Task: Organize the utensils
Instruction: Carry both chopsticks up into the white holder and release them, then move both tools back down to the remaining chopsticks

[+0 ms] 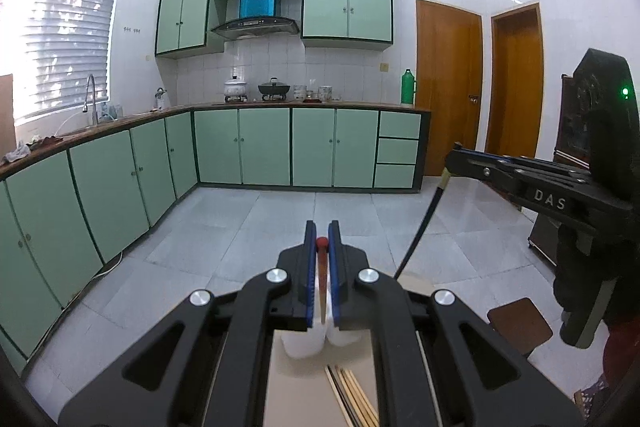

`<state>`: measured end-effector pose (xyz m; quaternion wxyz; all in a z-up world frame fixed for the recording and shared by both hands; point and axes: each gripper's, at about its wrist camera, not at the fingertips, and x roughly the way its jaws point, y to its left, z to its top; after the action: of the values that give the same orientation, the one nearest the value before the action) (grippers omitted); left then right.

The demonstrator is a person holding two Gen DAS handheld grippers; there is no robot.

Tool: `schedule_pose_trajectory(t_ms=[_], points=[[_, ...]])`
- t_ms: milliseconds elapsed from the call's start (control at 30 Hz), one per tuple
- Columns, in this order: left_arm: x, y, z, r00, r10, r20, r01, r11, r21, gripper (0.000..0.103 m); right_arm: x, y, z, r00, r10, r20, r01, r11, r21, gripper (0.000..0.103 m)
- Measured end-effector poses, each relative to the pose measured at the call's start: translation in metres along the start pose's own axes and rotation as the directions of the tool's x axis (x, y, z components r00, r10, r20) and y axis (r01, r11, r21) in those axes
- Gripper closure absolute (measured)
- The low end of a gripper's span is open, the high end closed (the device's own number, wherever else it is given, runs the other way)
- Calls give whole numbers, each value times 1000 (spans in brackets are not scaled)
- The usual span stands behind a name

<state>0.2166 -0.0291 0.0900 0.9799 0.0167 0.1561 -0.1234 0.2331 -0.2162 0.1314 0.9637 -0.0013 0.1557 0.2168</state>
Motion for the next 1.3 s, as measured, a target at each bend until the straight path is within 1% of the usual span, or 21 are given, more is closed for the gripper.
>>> schedule_pose_trajectory(t_ms=[67, 100, 167, 200, 333, 433, 533, 667, 800, 900, 933, 1000, 1033, 1067, 1133, 1200, 1267, 1300], points=[[11, 0, 5, 1000, -1, -6, 1, 1000, 3, 98, 11, -3, 4, 1000, -7, 9, 7, 1000, 5, 97], [17, 1, 7, 1000, -14, -16, 14, 1000, -9, 98, 18, -5, 5, 1000, -14, 8, 13, 1000, 7, 97], [20, 4, 9, 999, -34, -23, 34, 999, -30, 98, 31, -9, 6, 1000, -24, 0, 25, 1000, 11, 97], [17, 5, 12, 999, -48, -10, 47, 998, -39, 98, 36, -10, 4, 1000, -29, -5, 29, 1000, 10, 97], [12, 6, 18, 999, -34, 42, 35, 999, -21, 98, 59, -17, -5, 998, -43, -39, 44, 999, 15, 97], [24, 9, 19, 999, -30, 41, 31, 999, -30, 98, 74, -22, -14, 997, -39, -63, 42, 999, 35, 97], [37, 11, 19, 999, -30, 31, 32, 999, -42, 98, 84, -19, -22, 995, -46, -84, 48, 999, 24, 97], [59, 10, 9, 1000, -5, -15, 4, 1000, -20, 98, 99, -14, -36, 991, -53, -126, 53, 999, -1, 97], [90, 16, -12, 994, 11, -108, -14, 1000, -21, 97, 108, -13, -50, 983, -53, -174, 54, 999, 2, 96], [97, 23, -25, 990, 18, -140, -23, 999, -31, 96, 105, -15, -58, 982, -63, -178, 63, 998, -3, 90], [97, 25, -28, 989, 21, -146, -26, 999, -35, 93, 104, -16, -59, 982, -69, -175, 69, 998, -3, 84], [95, 29, -31, 989, 22, -149, -29, 999, -44, 87, 95, -19, -63, 982, -83, -167, 85, 996, 2, 75], [92, 31, -34, 989, 24, -147, -31, 998, -46, 82, 92, -19, -64, 983, -88, -163, 90, 996, 4, 71], [89, 32, -36, 989, 27, -144, -35, 998, -48, 76, 86, -20, -66, 984, -93, -155, 95, 995, 7, 68], [79, 34, -41, 990, 34, -138, -41, 998, -49, 69, 72, -21, -71, 984, -111, -138, 114, 993, 14, 54], [74, 33, -45, 990, 36, -137, -43, 998, -48, 66, 59, -20, -78, 984, -124, -125, 127, 992, 10, 48], [62, 33, -53, 990, 43, -133, -50, 997, -51, 59, 45, -16, -88, 984, -130, -119, 131, 991, 5, 43], [57, 32, -57, 990, 46, -130, -53, 997, -52, 57, 37, -14, -95, 984, -131, -118, 133, 991, 7, 39]])
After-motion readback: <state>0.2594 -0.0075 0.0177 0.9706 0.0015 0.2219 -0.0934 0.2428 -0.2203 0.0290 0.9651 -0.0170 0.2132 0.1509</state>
